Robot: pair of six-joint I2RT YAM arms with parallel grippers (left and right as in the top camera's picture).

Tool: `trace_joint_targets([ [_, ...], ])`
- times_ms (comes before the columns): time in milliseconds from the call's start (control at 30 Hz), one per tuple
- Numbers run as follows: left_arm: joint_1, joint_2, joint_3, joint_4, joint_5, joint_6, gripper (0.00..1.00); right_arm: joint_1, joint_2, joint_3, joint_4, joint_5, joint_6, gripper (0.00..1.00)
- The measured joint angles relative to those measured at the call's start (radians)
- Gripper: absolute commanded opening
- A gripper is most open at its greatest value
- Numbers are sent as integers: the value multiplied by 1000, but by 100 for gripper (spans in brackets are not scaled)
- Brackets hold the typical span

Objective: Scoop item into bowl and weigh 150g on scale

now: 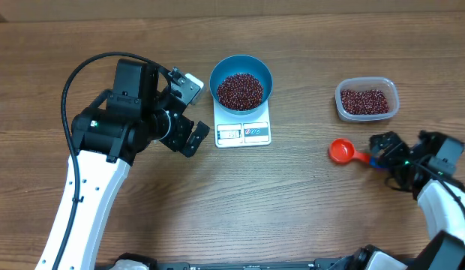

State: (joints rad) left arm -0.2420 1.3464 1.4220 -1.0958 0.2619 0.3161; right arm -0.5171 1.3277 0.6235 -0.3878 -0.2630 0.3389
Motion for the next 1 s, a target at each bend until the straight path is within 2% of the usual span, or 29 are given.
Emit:
trace_joint_targets([
  [133, 0, 0, 0, 0, 0, 0, 100, 3, -22, 65, -112, 102, 0, 100],
  [267, 0, 0, 0, 0, 0, 0, 99, 10, -23, 102, -214, 86, -22, 100],
  [467, 0, 0, 0, 0, 0, 0, 100, 14, -64, 193, -316, -144, -118, 100],
  [733, 0, 0, 0, 0, 0, 0, 100, 15, -326, 302, -322, -538, -188, 100],
  [867, 0, 0, 0, 0, 0, 0, 100, 15, -418, 304, -324, -620, -195, 100],
  [1000, 0, 0, 0, 0, 0, 0, 100, 15, -429, 304, -336, -647, -200, 100],
])
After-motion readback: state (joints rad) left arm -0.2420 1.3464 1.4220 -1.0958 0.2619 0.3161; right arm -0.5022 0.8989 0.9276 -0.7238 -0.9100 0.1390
